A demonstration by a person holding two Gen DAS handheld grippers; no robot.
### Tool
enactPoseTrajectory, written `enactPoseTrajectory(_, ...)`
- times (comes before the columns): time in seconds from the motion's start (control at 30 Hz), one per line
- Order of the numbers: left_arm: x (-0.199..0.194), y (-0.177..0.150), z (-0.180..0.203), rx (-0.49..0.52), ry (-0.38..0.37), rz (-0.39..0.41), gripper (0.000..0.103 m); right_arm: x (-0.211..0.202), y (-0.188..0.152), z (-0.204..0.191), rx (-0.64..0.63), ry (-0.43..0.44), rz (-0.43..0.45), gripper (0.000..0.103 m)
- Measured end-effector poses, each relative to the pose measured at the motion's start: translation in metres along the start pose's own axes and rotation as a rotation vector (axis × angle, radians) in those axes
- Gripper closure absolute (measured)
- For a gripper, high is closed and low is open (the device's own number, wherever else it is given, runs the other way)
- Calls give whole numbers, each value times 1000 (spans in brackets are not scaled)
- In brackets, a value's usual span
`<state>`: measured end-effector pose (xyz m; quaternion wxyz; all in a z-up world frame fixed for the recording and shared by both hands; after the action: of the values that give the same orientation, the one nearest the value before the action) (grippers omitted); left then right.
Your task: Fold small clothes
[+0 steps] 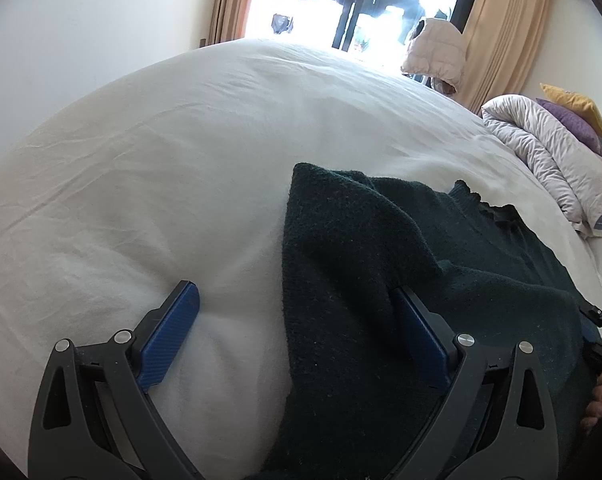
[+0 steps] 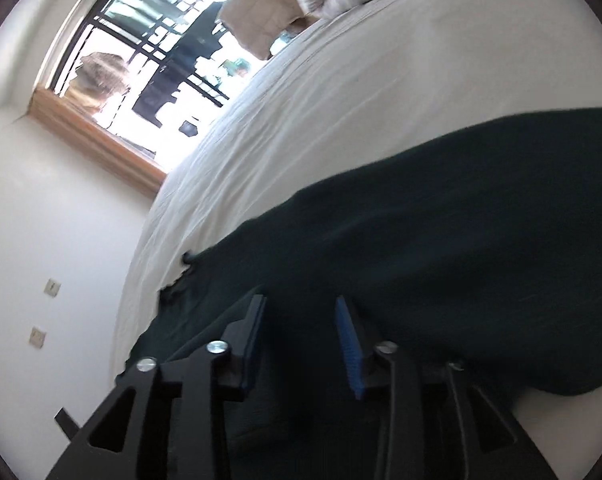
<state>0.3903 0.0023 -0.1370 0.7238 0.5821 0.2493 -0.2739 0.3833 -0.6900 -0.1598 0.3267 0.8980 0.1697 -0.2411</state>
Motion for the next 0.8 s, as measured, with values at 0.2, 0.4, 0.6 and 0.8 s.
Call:
enactPoseTrajectory(0.2,1,1,1,2,1,-1,5,-144,39,80,84,-27,230,29)
enactPoseTrajectory(0.4,-11,4,5,-18,18,-18,5,-226,33,198,386,-63,303,28)
enactPoseTrajectory(0.6,-69,-28,44,-13,-107,-1,5,-234,24,256,639,27,354,33)
enactPoseTrajectory(0.8,-56,-82,73,93,-114,-34,3,-229,44,268,748,46,421,40)
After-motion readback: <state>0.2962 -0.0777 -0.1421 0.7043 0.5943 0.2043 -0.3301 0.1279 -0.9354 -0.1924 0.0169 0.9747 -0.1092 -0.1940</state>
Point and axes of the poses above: each gripper's, at about its wrist camera, not at the fingertips, and x roughly the way its jaws point, z to its right, y to its top, the point moved 3 cm from there along x, roughly the way its jaws point, and after that the axes turned 3 degrees about z, right-handed, at the moved point
